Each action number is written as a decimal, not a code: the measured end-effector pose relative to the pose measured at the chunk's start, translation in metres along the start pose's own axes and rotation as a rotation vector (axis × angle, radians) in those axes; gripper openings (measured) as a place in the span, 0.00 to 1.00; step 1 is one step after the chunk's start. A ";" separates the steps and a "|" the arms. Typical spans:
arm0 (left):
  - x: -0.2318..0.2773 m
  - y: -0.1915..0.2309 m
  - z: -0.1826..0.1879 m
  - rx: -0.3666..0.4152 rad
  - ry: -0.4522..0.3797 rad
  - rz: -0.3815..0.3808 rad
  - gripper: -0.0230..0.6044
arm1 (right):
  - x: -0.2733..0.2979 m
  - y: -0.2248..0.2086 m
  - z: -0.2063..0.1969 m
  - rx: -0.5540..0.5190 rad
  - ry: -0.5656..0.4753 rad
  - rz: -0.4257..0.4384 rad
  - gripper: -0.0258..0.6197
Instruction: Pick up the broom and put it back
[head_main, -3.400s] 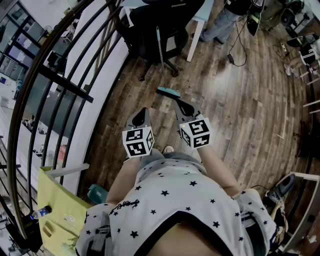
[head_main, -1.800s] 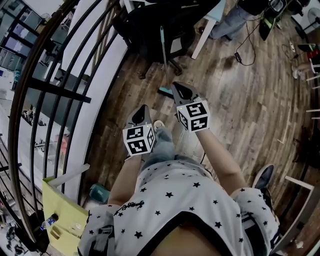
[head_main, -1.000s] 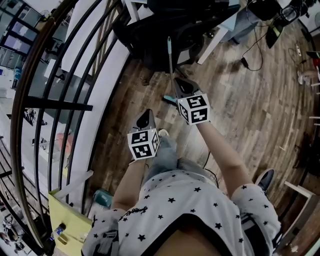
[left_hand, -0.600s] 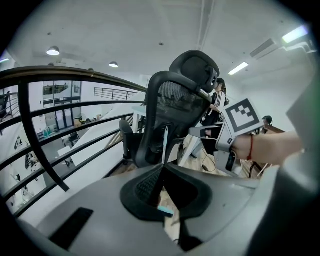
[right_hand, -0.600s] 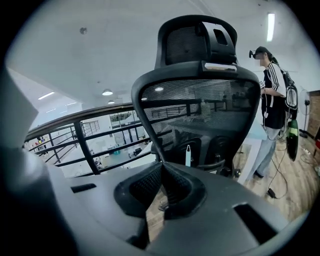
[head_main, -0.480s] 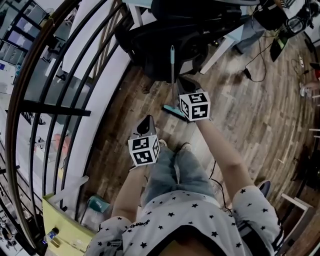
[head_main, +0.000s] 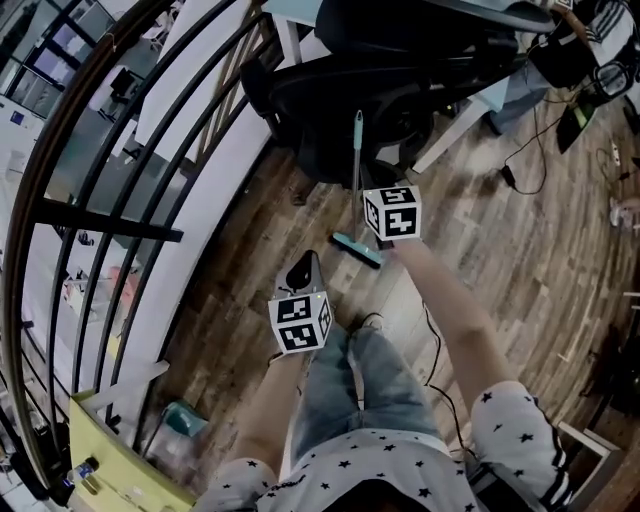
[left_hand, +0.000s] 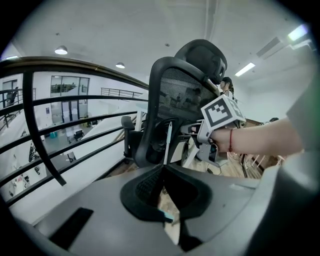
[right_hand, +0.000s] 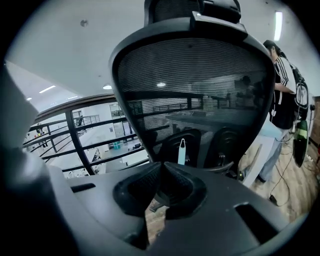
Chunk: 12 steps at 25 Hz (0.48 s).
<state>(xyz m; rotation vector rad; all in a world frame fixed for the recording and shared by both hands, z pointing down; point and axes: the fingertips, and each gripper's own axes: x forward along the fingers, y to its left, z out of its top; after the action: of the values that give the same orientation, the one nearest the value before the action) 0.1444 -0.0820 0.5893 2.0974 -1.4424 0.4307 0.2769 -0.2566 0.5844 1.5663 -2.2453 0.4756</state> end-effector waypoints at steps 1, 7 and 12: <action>0.003 0.001 -0.001 0.000 -0.001 0.002 0.05 | 0.007 -0.002 -0.003 -0.002 0.009 -0.002 0.07; 0.022 0.012 -0.008 -0.009 -0.013 0.022 0.05 | 0.047 -0.023 -0.013 -0.013 0.033 -0.038 0.15; 0.034 0.024 -0.019 -0.011 -0.005 0.035 0.05 | 0.077 -0.030 -0.018 -0.055 0.050 -0.049 0.23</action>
<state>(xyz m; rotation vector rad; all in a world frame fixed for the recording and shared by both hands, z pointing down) 0.1362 -0.1027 0.6294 2.0690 -1.4829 0.4307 0.2827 -0.3214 0.6391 1.5611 -2.1594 0.4305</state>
